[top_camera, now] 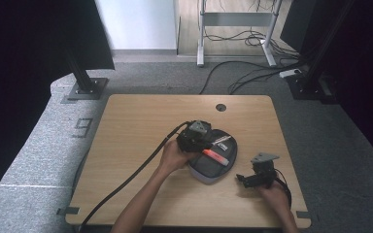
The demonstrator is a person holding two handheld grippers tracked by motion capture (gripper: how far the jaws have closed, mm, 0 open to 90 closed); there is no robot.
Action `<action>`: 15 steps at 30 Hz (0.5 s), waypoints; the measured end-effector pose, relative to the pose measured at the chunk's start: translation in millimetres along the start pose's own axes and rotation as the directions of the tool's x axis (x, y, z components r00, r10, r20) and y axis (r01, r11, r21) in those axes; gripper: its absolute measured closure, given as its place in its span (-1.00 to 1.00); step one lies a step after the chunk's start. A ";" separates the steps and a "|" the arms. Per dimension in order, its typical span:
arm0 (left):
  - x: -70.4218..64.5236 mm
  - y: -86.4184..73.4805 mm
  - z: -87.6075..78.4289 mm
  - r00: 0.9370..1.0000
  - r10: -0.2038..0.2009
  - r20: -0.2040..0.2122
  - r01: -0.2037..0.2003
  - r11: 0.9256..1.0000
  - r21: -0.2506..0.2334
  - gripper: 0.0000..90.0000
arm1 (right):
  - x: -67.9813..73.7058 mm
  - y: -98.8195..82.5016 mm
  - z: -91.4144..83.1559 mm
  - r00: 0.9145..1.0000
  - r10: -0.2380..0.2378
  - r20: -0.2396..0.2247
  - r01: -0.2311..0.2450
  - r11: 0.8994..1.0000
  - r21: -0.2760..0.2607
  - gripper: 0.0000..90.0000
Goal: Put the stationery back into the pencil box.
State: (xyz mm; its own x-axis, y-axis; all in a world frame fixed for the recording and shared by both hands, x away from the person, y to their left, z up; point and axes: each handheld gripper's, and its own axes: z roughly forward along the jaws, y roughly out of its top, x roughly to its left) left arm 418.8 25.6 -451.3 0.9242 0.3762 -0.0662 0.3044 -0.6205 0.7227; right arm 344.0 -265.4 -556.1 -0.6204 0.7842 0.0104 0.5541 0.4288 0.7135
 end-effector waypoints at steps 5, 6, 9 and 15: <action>1.6 -3.8 11.4 1.000 0.001 -0.002 -0.001 1.000 0.013 0.77 | 0.0 0.0 0.0 1.000 -0.001 0.001 0.001 1.000 0.000 -1.00; 1.8 -4.7 13.7 1.000 0.000 0.000 0.000 1.000 0.015 0.78 | 0.0 0.0 0.0 1.000 -0.001 0.001 0.001 1.000 0.000 -1.00; 1.0 -8.5 23.4 1.000 0.005 0.000 -0.005 1.000 0.025 0.77 | 0.0 -0.1 0.0 1.000 0.000 0.001 0.000 1.000 0.000 -1.00; -1.3 -14.6 35.9 1.000 0.007 -0.001 -0.007 0.999 0.047 0.77 | 0.0 -0.1 0.0 1.000 -0.001 0.001 0.001 1.000 0.000 -1.00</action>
State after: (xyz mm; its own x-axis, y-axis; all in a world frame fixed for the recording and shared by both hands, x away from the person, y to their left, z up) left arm 421.4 9.4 -486.5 0.9262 0.3723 -0.0601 0.3079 -0.6546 0.6904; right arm 344.0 -265.4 -556.1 -0.6202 0.7844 0.0091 0.5533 0.4292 0.7139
